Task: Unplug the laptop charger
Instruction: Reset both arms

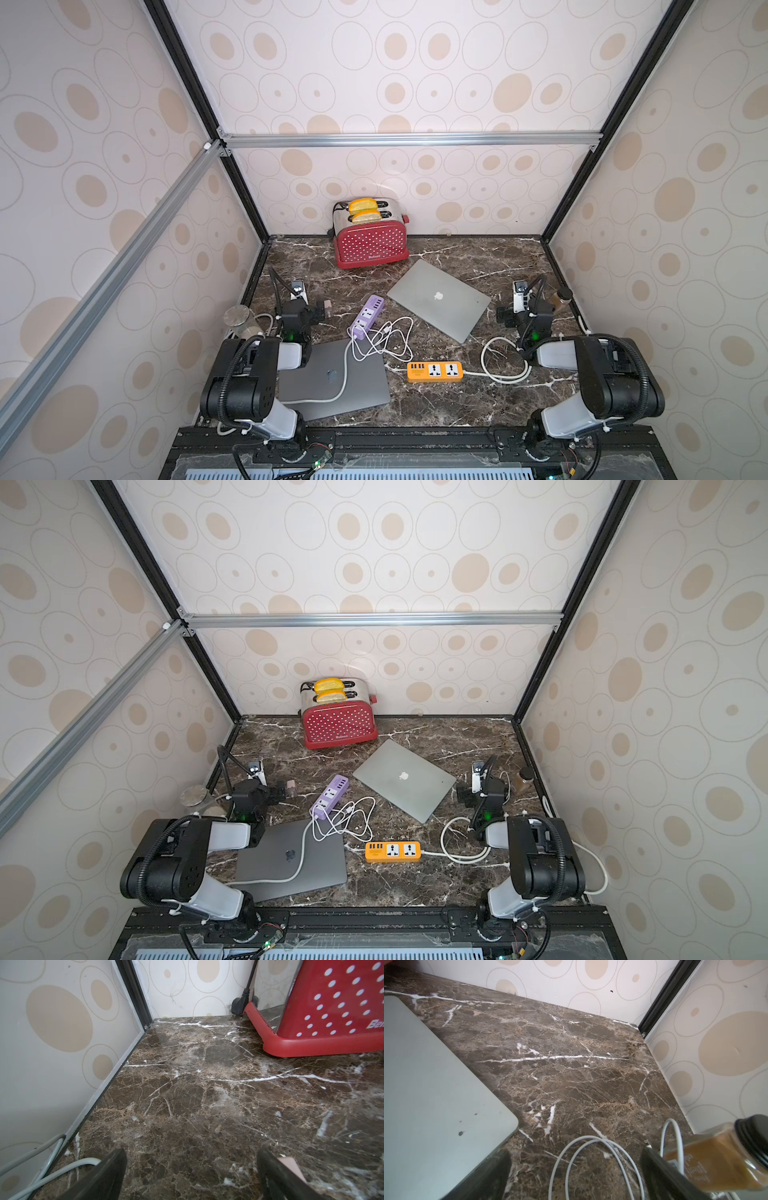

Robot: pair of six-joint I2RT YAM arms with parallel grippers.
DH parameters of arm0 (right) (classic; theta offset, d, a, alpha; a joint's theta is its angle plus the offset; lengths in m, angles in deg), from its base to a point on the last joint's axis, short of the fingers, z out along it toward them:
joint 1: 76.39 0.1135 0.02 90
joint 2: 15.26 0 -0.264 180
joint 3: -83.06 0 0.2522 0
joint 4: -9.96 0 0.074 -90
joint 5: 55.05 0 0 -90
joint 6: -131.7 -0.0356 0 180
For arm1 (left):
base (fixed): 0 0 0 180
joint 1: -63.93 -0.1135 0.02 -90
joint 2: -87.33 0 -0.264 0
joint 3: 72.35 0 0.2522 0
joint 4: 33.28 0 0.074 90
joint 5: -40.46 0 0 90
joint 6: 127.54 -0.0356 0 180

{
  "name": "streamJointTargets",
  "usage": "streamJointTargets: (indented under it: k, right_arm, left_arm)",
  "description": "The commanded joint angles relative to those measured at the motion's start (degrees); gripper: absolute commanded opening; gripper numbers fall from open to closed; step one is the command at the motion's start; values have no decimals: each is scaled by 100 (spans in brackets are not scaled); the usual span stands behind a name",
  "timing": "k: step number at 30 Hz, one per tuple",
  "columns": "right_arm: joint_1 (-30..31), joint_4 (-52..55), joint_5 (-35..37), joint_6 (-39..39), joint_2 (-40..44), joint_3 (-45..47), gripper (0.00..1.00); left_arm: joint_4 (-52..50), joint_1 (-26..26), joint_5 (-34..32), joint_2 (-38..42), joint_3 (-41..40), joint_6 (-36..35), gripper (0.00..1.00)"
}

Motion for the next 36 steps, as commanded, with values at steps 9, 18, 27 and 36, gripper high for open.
streamJointTargets:
  k: [9,18,27,36]
  right_arm:
    - [-220,-434,-549,-50,127,311,100]
    - [-23,150,129,-42,18,-69,100]
    - [-24,15,106,-35,40,40,100]
    - [-174,-566,-610,17,146,399,100]
  left_arm:
    - [84,-24,-349,-9,92,128,99]
    - [37,-25,-257,-19,127,97,99]
    - [33,-23,-262,-18,127,92,99]
    - [27,-25,-262,-15,127,96,99]
